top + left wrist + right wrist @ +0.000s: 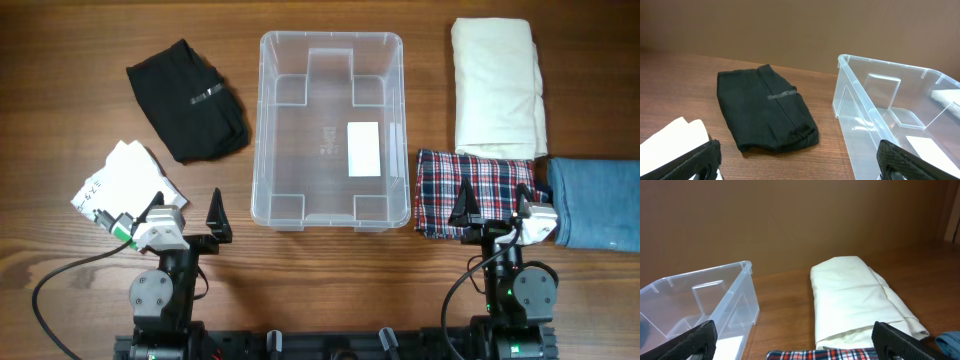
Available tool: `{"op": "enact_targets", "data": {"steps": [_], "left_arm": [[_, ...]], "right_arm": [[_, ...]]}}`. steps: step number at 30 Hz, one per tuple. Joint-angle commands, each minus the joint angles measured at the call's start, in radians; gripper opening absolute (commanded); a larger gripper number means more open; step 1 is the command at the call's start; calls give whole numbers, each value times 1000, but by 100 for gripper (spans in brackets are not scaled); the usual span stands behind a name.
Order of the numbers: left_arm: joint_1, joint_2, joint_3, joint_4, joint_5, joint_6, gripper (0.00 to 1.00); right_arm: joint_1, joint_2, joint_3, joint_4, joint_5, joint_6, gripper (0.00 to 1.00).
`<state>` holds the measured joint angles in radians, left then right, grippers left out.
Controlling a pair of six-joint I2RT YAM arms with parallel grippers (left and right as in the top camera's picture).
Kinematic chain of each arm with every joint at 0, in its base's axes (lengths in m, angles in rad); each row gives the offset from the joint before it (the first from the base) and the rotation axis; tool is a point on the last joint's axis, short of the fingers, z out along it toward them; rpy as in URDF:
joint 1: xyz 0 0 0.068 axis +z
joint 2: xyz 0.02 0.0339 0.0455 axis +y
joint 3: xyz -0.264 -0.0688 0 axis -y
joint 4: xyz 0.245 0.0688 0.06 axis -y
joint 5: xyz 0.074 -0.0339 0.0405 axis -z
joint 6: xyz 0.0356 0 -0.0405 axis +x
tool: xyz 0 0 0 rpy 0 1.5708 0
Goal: Pack container
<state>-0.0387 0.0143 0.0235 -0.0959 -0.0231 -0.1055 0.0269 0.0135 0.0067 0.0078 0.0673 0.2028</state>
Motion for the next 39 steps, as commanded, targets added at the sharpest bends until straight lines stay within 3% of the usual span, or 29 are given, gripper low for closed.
{"op": "enact_targets", "data": {"steps": [1, 32, 36, 39], "left_arm": [[6, -6, -8, 6, 15, 23, 100], [6, -6, -8, 6, 15, 23, 100], [6, -6, -8, 6, 15, 23, 100], [6, -6, -8, 6, 15, 23, 100]], "right_arm": [[-6, -4, -2, 5, -16, -17, 100], [-6, -4, -2, 5, -42, -14, 100], [-6, -2, -2, 0, -56, 71, 100], [-6, 0, 5, 10, -172, 177, 100]]}}
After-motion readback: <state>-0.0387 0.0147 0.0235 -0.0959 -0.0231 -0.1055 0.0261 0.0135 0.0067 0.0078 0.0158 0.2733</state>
